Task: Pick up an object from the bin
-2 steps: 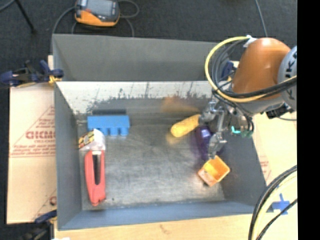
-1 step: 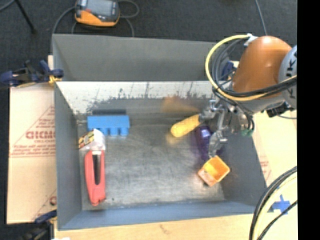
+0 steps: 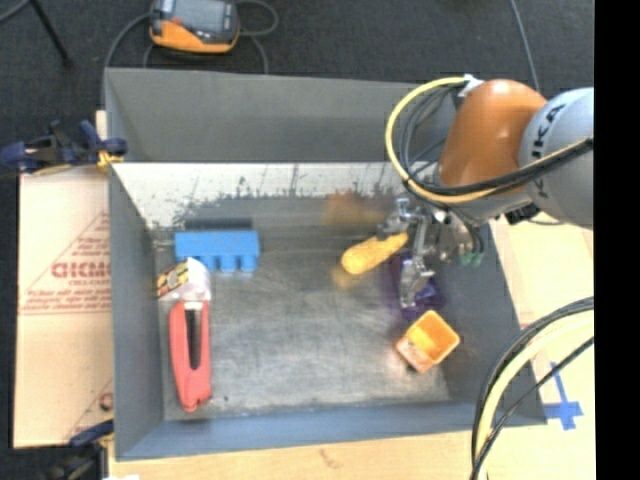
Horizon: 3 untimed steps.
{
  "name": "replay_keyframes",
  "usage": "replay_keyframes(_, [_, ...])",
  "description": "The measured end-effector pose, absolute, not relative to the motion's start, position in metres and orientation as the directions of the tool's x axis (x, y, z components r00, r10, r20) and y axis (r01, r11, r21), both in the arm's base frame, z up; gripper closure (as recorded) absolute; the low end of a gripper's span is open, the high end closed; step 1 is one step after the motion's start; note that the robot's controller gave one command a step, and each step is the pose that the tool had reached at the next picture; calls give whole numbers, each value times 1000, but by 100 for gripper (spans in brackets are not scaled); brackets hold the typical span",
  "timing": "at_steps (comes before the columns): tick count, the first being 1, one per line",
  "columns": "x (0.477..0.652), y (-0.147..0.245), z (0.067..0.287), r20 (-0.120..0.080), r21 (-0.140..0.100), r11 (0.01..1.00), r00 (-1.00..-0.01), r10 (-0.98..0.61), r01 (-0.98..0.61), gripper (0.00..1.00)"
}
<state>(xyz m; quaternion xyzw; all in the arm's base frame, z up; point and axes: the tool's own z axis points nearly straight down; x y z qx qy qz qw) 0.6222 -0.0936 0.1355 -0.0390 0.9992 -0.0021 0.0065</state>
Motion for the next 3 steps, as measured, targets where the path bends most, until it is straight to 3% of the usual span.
replay_keyframes(1, [641, -96, 121, -4, -2, 987, -987, -160, -160, 0])
replay_keyframes(2, [643, -93, 124, -7, 0, 989, -989, -150, -150, 0])
replay_keyframes(3, [652, -96, 74, -8, -2, 988, -988, -155, -155, 0])
